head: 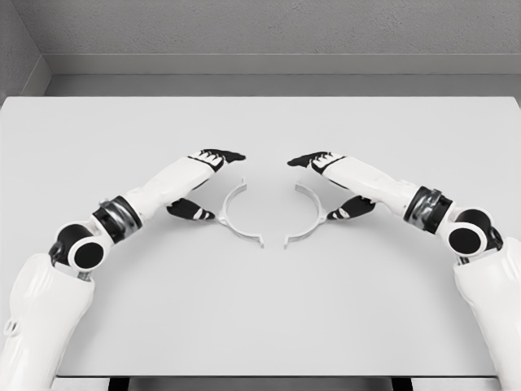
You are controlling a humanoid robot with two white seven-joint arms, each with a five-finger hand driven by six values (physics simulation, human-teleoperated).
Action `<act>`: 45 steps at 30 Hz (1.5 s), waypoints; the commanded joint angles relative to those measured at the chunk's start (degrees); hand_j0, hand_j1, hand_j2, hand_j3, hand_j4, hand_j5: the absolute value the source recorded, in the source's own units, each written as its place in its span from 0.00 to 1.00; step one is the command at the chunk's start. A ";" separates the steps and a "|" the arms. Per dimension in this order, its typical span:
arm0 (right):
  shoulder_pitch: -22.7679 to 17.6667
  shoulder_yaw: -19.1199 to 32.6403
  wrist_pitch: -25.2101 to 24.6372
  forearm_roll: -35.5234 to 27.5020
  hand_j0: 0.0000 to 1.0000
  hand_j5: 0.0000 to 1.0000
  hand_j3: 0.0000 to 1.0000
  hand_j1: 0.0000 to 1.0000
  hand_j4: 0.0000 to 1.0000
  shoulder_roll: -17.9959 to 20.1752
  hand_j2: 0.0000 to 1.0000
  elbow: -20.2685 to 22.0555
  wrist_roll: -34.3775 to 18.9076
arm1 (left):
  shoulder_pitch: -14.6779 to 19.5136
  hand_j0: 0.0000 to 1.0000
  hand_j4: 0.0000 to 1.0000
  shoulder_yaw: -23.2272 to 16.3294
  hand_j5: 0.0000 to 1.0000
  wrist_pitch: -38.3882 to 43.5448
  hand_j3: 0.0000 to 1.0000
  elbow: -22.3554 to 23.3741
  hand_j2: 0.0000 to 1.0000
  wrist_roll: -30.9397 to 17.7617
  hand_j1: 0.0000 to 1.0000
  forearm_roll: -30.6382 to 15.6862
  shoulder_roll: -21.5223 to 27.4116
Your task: Assemble PVC drainage pipe clamps
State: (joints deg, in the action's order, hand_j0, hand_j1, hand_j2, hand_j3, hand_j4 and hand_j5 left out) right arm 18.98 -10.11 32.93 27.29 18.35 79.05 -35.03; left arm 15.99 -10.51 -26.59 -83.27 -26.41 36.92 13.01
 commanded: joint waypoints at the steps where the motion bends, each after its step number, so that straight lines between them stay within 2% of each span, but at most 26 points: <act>1: 0.00 0.26 -0.15 -0.30 1.00 1.00 1.00 1.00 1.00 0.11 1.00 -0.13 0.03 | 0.00 1.00 1.00 0.41 1.00 0.14 1.00 0.38 1.00 0.04 1.00 -0.35 0.09; 12: 0.18 -0.26 -0.23 -0.04 1.00 1.00 1.00 1.00 1.00 -0.07 1.00 -0.65 0.03 | 1.23 1.00 1.00 0.05 1.00 0.14 1.00 2.05 1.00 0.04 1.00 -0.35 -0.53; 19: 0.18 -0.35 -0.23 -0.04 1.00 1.00 1.00 1.00 1.00 -0.68 1.00 -0.39 0.03 | 3.25 1.00 1.00 0.14 1.00 0.84 1.00 5.39 1.00 0.04 1.00 -0.35 -0.53; 27: 0.09 -0.44 -0.23 -0.13 1.00 1.00 1.00 1.00 1.00 -0.86 1.00 0.05 0.03 | 4.04 1.00 1.00 -0.47 1.00 0.84 1.00 6.80 1.00 -0.05 1.00 -0.26 -1.49; 34: 0.09 -0.53 -0.23 -0.39 1.00 1.00 1.00 1.00 1.00 -0.95 1.00 0.05 0.03 | 4.57 1.00 1.00 -2.14 1.00 0.84 1.00 6.98 1.00 0.04 1.00 -0.26 -2.46; 45: 0.09 -0.61 -0.15 -0.48 1.00 1.00 1.00 1.00 1.00 -0.95 1.00 0.05 0.03 | 5.01 1.00 1.00 -2.58 1.00 0.93 1.00 7.06 1.00 0.04 1.00 0.17 -3.95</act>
State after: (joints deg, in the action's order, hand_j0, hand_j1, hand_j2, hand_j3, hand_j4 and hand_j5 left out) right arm 19.07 -10.72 32.89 27.27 17.38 79.08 -35.02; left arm 21.36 -13.03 -25.75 -76.22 -26.41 37.20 9.36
